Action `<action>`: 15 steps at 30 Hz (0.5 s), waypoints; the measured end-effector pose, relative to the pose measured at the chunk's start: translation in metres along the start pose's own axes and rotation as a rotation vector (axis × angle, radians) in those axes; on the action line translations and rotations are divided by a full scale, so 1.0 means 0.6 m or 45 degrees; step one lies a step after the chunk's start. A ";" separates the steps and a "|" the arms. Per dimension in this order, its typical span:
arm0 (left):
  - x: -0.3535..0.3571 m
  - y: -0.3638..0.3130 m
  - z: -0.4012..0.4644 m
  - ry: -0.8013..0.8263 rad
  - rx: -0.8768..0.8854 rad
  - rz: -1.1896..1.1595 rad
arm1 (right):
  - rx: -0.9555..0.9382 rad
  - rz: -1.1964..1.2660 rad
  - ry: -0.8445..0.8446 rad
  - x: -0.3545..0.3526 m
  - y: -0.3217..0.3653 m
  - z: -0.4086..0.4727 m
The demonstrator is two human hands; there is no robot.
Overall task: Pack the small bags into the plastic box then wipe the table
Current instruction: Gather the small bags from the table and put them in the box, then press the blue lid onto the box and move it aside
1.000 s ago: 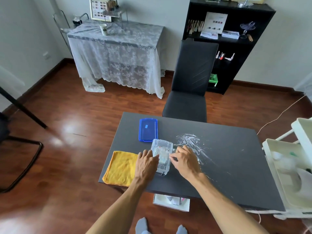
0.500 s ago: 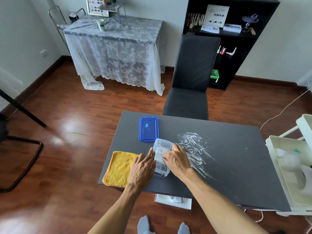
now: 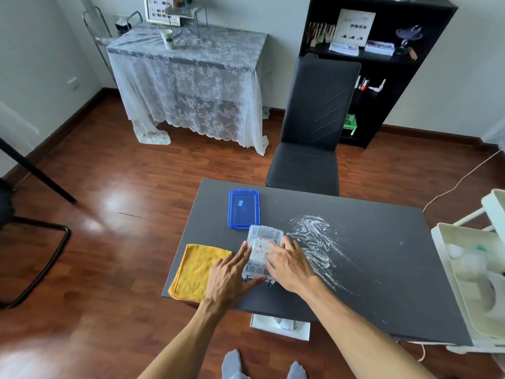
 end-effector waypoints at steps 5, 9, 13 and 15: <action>-0.002 -0.006 -0.005 -0.040 -0.109 -0.064 | 0.021 0.359 -0.246 0.001 -0.018 -0.030; -0.031 -0.001 0.004 -0.151 -0.024 -0.082 | 0.233 0.668 -0.300 0.001 -0.038 -0.029; -0.068 0.032 0.033 -0.230 -0.087 -0.276 | 0.349 0.840 -0.361 -0.013 -0.052 -0.003; -0.081 0.051 0.057 -0.218 -0.138 -0.390 | 0.440 0.962 -0.414 -0.030 -0.064 0.019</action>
Point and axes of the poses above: each hand's wrist, its own z-axis towards the middle knuckle, its own x-axis out of the palm, y = z × x, the point moved 4 cm from there along z, towards the middle knuckle, and after that the axes turned 12 degrees about y, right-handed, at the moved point
